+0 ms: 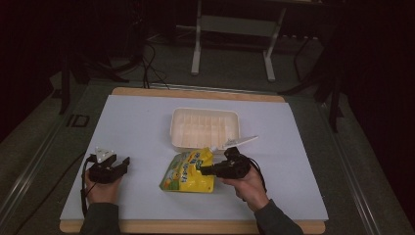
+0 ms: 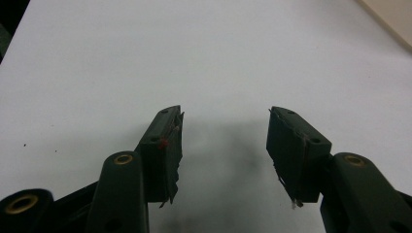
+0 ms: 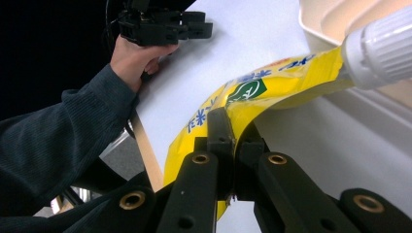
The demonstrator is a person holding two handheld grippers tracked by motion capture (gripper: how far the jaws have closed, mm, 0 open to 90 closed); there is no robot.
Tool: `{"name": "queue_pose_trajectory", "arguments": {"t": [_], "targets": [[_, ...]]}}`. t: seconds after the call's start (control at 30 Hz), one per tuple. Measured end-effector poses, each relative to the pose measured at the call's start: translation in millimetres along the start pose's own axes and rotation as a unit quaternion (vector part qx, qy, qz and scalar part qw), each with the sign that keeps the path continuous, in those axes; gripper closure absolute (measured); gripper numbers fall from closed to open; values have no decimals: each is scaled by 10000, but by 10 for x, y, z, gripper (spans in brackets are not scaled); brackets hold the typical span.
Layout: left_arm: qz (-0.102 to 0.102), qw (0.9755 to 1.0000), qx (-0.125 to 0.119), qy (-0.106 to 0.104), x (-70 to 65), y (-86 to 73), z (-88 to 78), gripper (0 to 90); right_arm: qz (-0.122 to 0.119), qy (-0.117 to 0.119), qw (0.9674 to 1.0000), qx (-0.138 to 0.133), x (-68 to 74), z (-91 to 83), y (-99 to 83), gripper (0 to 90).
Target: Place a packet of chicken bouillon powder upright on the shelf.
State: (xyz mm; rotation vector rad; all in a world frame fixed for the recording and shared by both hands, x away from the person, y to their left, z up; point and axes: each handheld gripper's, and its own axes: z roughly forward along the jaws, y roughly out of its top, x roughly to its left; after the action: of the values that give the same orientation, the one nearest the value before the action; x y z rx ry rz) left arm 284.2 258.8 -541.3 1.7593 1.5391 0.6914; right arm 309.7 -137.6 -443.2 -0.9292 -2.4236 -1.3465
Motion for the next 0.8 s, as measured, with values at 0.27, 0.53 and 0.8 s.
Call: {"name": "queue_pose_trajectory", "arguments": {"t": [0.27, 0.53, 0.8], "targets": [[-12, 10000, -7, 1, 3, 0, -1, 464, -181, -29, 9998, 2, 47, 20, 151, 893], [-9, 10000, 1, 3, 2, 0, -1, 464, -353, -99, 9993, 19, 70, 12, 264, 895], [-21, 10000, -6, 1, 4, 0, -1, 464, -430, -113, 9990, 46, 48, 9, 345, 896]]}}
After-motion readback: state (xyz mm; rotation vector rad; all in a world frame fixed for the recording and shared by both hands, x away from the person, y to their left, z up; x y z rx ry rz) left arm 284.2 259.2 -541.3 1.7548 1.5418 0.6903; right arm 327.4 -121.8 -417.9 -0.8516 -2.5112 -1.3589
